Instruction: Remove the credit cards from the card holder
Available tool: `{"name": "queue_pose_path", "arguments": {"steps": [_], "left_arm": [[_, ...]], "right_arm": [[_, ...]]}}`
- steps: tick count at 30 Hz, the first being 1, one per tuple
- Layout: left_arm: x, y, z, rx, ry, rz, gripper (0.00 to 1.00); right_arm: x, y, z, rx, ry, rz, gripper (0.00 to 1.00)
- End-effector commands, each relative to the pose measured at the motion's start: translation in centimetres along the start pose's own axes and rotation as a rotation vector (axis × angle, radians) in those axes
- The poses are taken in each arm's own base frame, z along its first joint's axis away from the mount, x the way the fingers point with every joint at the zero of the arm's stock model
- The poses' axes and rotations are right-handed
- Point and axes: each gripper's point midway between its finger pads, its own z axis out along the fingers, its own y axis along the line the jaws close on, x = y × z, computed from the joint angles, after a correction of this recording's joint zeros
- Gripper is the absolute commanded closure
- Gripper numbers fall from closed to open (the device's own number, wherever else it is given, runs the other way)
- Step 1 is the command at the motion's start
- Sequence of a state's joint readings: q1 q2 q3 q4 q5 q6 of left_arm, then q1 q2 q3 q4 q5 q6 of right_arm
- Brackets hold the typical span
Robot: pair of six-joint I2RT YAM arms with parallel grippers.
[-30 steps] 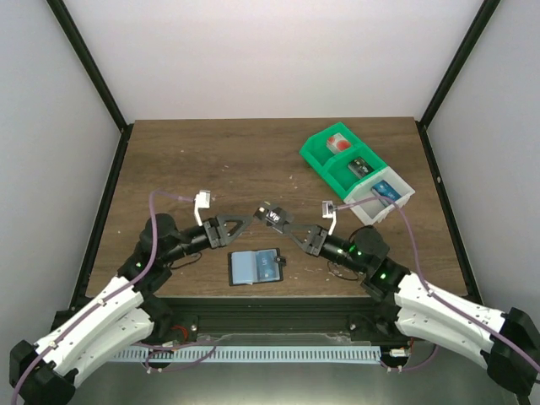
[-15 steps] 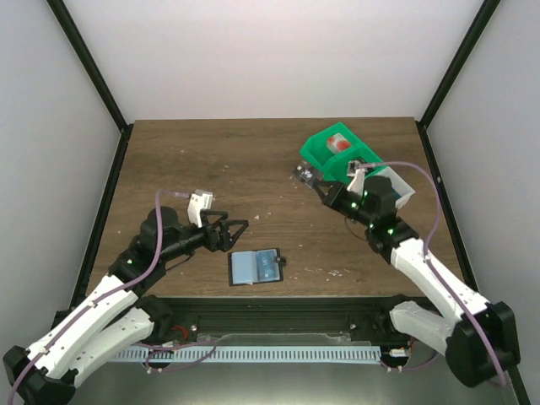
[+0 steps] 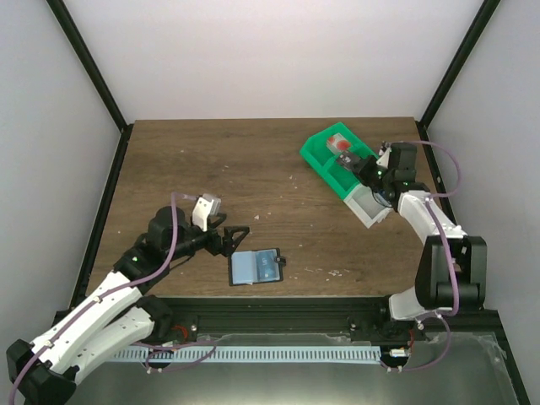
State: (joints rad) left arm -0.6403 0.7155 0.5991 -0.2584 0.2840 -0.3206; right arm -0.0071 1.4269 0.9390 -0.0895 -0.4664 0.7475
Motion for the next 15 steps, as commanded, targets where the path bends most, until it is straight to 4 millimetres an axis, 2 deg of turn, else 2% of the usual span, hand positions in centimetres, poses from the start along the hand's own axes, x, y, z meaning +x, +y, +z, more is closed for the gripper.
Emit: {"name": "queue_pose_path", "arguments": {"steps": [1, 8, 15], "left_arm": [[0.3, 0.0, -0.1, 0.0, 0.011, 0.033, 0.0], [0.0, 0.1, -0.4, -0.008, -0.007, 0.047, 0.0], [0.1, 0.5, -0.2, -0.031, 0.001, 0.043, 0.0]], "right_arm": [[-2.2, -2.8, 0.8, 0.08, 0.01, 0.024, 1.0], [-4.7, -6.8, 3.1, 0.146, 0.019, 0.088, 0.99], [-6.6, -8.4, 5.6, 0.164, 0.02, 0.107, 1.0]]}}
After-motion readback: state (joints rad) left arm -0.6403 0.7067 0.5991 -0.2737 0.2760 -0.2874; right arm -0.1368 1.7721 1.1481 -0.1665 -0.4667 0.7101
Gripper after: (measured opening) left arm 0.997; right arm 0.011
